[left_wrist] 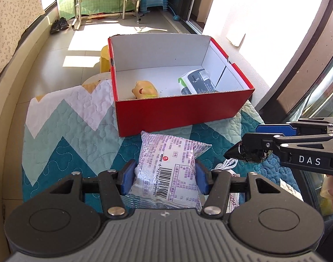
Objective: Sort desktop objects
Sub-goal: 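Hold the snack bag in the left gripper while the right grasps the black snack packet, then carry the snack bag and black packet with both grippers over the shoebox, then open both grippers to drop the snack bag and black packet into the box, then lower both grippers back toward the remaining items on the quilt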
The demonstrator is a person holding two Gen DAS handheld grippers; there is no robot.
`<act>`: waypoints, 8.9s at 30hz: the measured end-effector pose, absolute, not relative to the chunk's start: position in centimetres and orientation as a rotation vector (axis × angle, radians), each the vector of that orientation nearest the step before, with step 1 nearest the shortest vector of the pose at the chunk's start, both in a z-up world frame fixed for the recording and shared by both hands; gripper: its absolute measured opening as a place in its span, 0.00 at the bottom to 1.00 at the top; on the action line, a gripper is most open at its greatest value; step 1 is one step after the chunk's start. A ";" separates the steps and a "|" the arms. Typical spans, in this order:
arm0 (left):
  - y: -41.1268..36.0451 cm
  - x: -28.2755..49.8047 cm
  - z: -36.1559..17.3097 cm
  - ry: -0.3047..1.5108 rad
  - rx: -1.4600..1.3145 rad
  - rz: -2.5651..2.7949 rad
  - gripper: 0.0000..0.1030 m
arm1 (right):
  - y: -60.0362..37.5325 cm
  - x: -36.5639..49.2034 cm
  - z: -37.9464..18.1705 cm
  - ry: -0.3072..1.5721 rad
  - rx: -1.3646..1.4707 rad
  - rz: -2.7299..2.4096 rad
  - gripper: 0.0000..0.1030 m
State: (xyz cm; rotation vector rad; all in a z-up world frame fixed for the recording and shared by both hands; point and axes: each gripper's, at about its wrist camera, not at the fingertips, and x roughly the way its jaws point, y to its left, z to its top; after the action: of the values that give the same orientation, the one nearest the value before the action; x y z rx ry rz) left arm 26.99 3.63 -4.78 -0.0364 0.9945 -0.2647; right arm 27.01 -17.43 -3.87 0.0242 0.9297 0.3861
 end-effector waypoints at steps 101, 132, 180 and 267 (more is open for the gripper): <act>0.2 32.1 -2.3 0.920 -0.010 -0.319 0.50 | -20.3 31.6 -3.5 0.955 -0.095 0.442 0.51; 0.2 47.5 -6.8 0.968 0.001 -0.202 0.51 | -14.3 41.2 -7.9 0.945 -0.149 0.365 0.51; 0.1 31.6 3.5 0.848 0.015 -0.244 0.63 | -17.8 27.3 1.2 0.837 -0.129 0.417 0.67; 5.8 25.4 -17.2 1.045 0.000 -0.401 0.90 | -9.6 28.4 -11.6 1.196 -0.259 0.690 0.59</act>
State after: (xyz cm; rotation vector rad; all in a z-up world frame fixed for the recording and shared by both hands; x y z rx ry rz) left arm 25.41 5.82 -17.23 -0.0003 1.0451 -0.4006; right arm 28.42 -9.60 -11.56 -0.2591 1.1963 0.6896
